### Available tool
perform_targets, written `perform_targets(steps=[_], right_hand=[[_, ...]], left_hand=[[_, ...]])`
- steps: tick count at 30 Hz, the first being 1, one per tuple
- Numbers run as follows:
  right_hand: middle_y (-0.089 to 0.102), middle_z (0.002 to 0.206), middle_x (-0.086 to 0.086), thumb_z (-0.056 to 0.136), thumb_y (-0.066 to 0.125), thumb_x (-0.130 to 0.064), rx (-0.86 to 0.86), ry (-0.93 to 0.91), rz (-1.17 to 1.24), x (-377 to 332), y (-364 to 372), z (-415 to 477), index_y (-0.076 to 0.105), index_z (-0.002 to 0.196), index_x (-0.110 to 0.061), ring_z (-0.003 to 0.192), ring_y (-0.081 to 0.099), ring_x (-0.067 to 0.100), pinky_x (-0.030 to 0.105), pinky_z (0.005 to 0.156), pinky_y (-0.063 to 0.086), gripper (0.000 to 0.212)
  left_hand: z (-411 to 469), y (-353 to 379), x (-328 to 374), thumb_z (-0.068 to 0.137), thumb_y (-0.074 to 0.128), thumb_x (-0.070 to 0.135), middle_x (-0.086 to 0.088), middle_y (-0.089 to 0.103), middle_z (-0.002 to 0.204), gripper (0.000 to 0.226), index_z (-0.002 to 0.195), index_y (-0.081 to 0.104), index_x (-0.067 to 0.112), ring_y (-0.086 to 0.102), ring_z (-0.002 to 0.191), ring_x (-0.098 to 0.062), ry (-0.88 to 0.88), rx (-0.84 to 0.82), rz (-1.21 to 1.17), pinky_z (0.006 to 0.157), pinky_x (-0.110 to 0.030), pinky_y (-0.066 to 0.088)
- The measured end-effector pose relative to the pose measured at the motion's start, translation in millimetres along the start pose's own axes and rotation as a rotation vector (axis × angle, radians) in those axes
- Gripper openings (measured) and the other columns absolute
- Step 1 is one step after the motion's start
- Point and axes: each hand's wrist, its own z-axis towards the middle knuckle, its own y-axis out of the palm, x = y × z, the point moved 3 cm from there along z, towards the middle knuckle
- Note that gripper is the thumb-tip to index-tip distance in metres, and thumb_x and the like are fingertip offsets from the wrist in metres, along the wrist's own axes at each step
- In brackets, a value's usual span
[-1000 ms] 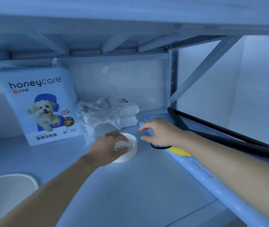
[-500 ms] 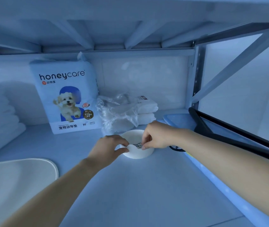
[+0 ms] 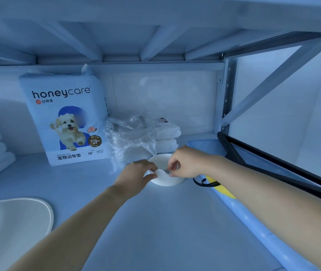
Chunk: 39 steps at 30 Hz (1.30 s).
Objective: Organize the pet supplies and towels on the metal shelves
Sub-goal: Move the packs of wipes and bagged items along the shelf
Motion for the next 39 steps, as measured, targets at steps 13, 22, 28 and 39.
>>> perform_targets(steps=[13,22,28,39], right_hand=[[0.072,0.091,-0.003,0.083,0.066,-0.020,-0.035,0.082,-0.009,19,-12,-4,0.074,0.092,-0.017,0.083,0.064,0.014,0.026,0.073,0.051,0.012],[0.060,0.093,-0.008,0.085,0.067,-0.023,0.009,0.036,-0.040,22,-12,-8,0.070,0.104,-0.021,0.086,0.050,0.007,0.016,0.062,0.037,0.020],[0.058,0.101,-0.013,0.082,0.068,-0.035,0.115,-0.018,0.055,-1,-8,-6,0.066,0.110,-0.025,0.101,0.053,0.010,0.023,0.079,0.039,0.029],[0.068,0.101,-0.009,0.085,0.065,-0.034,0.098,-0.242,0.164,-141,35,-5,0.069,0.104,-0.023,0.090,0.060,0.010,0.025,0.082,0.047,0.022]], left_hand=[[11,6,18,0.091,0.057,0.030,0.009,0.066,0.099,0.015,0.102,0.067,0.028,0.056,0.089,-0.008,0.031,0.005,-0.033,0.077,-0.021,0.042],[4,9,16,0.090,0.057,0.032,0.012,0.055,0.120,0.032,0.122,0.053,0.033,0.053,0.106,-0.008,0.016,0.017,-0.055,0.081,-0.020,0.041],[-22,-14,2,0.090,0.056,0.037,0.014,0.050,0.126,0.038,0.127,0.048,0.035,0.051,0.114,-0.008,-0.034,0.060,0.034,0.087,-0.025,0.044],[-147,-97,-60,0.088,0.057,0.039,0.017,0.059,0.105,0.024,0.112,0.056,0.035,0.058,0.099,-0.006,-0.251,0.129,0.137,0.082,-0.027,0.048]])
